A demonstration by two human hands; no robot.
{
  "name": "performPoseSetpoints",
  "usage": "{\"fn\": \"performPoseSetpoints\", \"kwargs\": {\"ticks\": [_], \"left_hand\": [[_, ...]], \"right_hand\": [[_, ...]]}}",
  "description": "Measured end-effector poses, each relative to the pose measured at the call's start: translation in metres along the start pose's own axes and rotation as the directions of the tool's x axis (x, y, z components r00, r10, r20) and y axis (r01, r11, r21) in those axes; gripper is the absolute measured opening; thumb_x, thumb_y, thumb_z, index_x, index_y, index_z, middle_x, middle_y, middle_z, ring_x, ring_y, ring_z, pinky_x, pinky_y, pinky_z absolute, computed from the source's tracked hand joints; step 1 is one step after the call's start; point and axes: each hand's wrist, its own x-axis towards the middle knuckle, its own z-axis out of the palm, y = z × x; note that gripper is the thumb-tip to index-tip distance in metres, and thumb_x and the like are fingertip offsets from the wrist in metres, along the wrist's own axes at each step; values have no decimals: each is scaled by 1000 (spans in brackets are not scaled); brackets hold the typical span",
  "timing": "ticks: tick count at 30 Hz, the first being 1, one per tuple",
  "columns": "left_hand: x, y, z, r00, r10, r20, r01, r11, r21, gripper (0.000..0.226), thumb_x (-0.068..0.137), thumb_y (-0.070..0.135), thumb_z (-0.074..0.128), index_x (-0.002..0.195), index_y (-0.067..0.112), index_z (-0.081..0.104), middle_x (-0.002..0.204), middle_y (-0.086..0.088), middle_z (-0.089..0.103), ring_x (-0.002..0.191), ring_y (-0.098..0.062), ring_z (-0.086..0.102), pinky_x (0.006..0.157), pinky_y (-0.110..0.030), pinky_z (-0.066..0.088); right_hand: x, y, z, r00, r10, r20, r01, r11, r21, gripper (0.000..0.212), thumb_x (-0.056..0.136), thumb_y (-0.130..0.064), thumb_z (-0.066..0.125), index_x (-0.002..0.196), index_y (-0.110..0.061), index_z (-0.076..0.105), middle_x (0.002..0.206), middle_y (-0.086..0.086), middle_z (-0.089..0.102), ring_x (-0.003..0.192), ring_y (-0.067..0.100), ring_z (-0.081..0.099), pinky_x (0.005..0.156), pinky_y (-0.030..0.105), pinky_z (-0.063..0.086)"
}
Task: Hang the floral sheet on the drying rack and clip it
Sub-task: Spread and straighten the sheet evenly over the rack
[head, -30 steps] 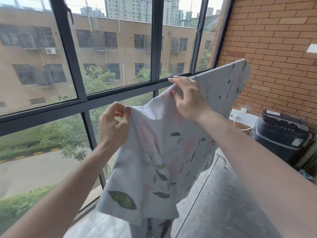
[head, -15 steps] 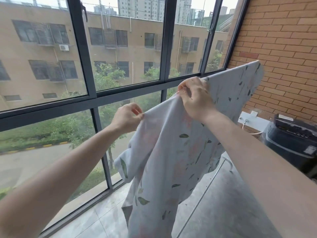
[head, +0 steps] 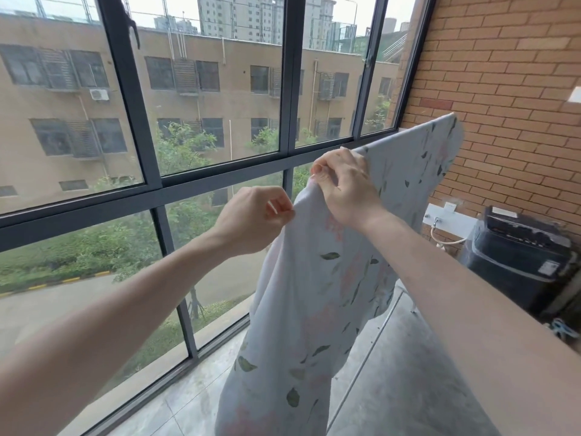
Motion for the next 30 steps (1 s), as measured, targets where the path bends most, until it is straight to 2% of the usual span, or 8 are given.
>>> {"fn": "performPoseSetpoints", "kwargs": {"ticks": [3, 6, 9, 12, 15, 19, 24, 30], "left_hand": [[2, -3, -2, 992, -65, -113, 49, 989, -136, 5, 95, 20, 71, 90, 22, 73, 86, 10, 72, 76, -7, 67, 67, -27, 54], [-5, -3, 5, 998, -60, 28, 64, 987, -148, 6, 97, 25, 70, 92, 24, 68, 90, 14, 70, 77, -9, 67, 61, -20, 46], [-14, 0, 13, 991, -17, 133, 26, 997, -66, 15, 97, 39, 67, 98, 25, 62, 94, 21, 66, 83, 5, 63, 63, -10, 43], [-17, 1, 18, 993, -26, 116, 32, 998, -49, 28, 85, 50, 74, 98, 31, 59, 93, 20, 69, 81, 2, 66, 73, -25, 54], [-20, -6, 29, 983, -29, 182, 4, 990, 140, 34, 77, 54, 74, 93, 33, 54, 95, 17, 69, 87, -16, 69, 76, -39, 57], [-21, -13, 50, 984, -50, 173, -3, 956, 294, 52, 85, 66, 62, 110, 23, 49, 97, -4, 69, 86, -35, 65, 70, -43, 56], [-13, -10, 63, 997, 30, 72, -43, 981, 188, 36, 98, 46, 59, 117, 15, 54, 97, -12, 71, 88, -40, 65, 63, -38, 44], [-22, -28, 62, 985, 82, 150, -105, 982, 158, 32, 90, 48, 65, 105, 22, 54, 93, -4, 70, 85, -38, 66, 66, -41, 53]], "right_hand": [[1, 2, -1, 1000, -7, -6, 7, 999, 33, 27, 109, -40, 41, 111, -33, 66, 121, -14, 54, 133, 13, 32, 111, 42, 35], [1, 1, 1, 1000, -9, -17, 10, 998, 63, 30, 110, -37, 39, 117, -33, 67, 123, -16, 53, 137, 12, 31, 113, 39, 33], [-1, 3, 3, 999, -4, -33, 6, 997, 74, 31, 109, -38, 38, 120, -34, 67, 129, -17, 53, 138, 4, 28, 112, 35, 30], [-4, 5, 4, 999, 4, -47, 1, 994, 108, 32, 110, -33, 38, 124, -31, 67, 136, -14, 53, 130, -8, 22, 108, 23, 19], [-6, 5, 3, 998, 7, -57, 2, 990, 142, 32, 111, -27, 40, 127, -27, 67, 139, -12, 53, 134, -5, 26, 108, 14, 13], [-12, 2, 5, 999, 27, -18, -22, 977, 212, 34, 111, -23, 41, 137, -28, 62, 155, -12, 45, 155, 9, 17, 122, 23, 10], [-46, 4, 1, 993, 95, -67, -73, 960, 271, 48, 107, -10, 46, 152, -27, 48, 165, -13, 33, 151, 0, 26, 119, 17, 30], [-99, 32, 21, 933, 352, -69, -319, 903, 288, 50, 106, -11, 49, 151, -34, 46, 156, -16, 44, 140, 7, 46, 105, 11, 41]]}}
